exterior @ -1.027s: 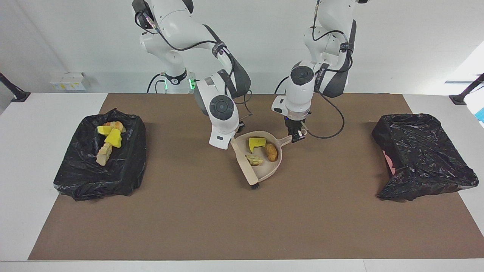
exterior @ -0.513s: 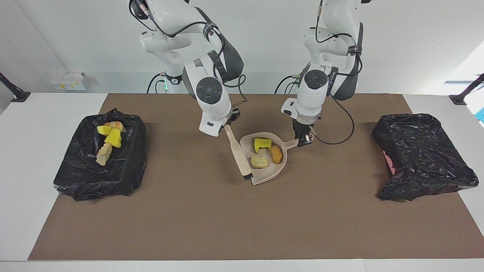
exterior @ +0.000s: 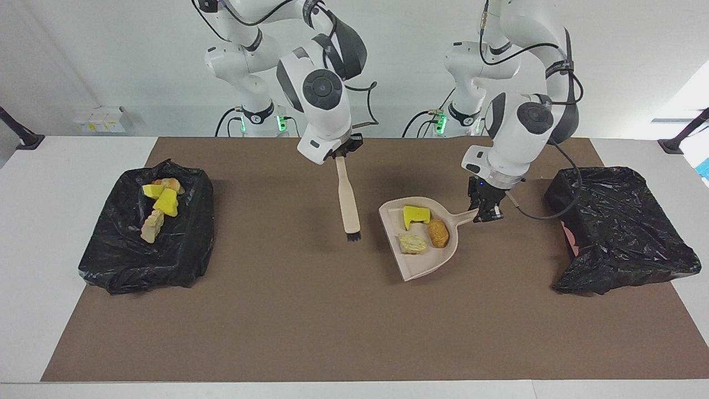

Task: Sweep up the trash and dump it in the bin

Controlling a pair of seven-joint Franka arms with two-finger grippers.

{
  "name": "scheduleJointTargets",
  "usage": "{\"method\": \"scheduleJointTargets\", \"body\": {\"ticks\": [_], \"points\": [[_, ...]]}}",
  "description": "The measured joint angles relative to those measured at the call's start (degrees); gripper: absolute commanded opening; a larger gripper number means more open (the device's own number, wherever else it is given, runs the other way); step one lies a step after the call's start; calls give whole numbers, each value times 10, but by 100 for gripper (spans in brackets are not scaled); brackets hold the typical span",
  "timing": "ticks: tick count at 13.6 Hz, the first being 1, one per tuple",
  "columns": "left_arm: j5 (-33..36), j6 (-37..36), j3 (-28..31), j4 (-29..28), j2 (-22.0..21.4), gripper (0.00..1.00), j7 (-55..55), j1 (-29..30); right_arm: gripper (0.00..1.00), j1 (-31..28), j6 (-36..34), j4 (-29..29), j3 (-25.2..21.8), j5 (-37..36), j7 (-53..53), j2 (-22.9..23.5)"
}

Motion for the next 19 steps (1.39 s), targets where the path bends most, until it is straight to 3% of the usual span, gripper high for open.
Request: {"method": "scheduleJointTargets", "body": {"ticks": [3, 6, 12, 19], "points": [[-1, -62, 1, 55, 0, 0, 44, 51, 0, 69, 47, -55, 1, 4, 94, -37], [-1, -80, 3, 80, 1, 0, 117, 114, 0, 118, 68, -78, 2, 27, 166, -58], [-1, -148, 7, 174, 40, 0, 312, 261, 0, 204, 223, -171, 2, 32, 232, -35], [57, -149, 10, 256, 81, 0, 480, 378, 0, 229, 284, -211, 2, 32, 245, -16]]}}
